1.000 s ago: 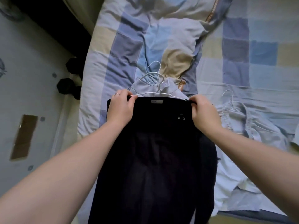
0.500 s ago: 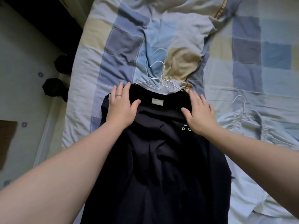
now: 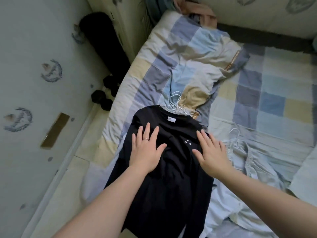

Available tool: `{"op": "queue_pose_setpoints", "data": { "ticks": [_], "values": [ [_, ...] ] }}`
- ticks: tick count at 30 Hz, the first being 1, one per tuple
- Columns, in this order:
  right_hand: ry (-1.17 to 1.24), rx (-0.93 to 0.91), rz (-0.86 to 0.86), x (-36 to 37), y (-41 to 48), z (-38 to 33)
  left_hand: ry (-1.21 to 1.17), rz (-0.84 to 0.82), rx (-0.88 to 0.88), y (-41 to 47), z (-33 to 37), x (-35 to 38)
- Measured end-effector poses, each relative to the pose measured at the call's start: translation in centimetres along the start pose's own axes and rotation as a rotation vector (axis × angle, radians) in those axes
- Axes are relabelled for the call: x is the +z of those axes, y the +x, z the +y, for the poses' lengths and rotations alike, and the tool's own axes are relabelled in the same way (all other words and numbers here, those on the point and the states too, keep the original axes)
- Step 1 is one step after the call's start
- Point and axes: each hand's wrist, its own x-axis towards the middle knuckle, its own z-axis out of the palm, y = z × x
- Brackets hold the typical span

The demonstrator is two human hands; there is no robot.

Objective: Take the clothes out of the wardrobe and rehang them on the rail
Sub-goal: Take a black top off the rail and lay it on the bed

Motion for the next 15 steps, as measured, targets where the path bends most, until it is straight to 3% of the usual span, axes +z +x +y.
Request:
{"op": "queue_pose_setpoints", "data": {
  "ticks": [15],
  "values": [
    [-0.113,-0.579,-0.081,-2.1,-20.6,-9.2,-0.200,0.230,-0.476,-30.2,1.9,-0.4]
  ]
}}
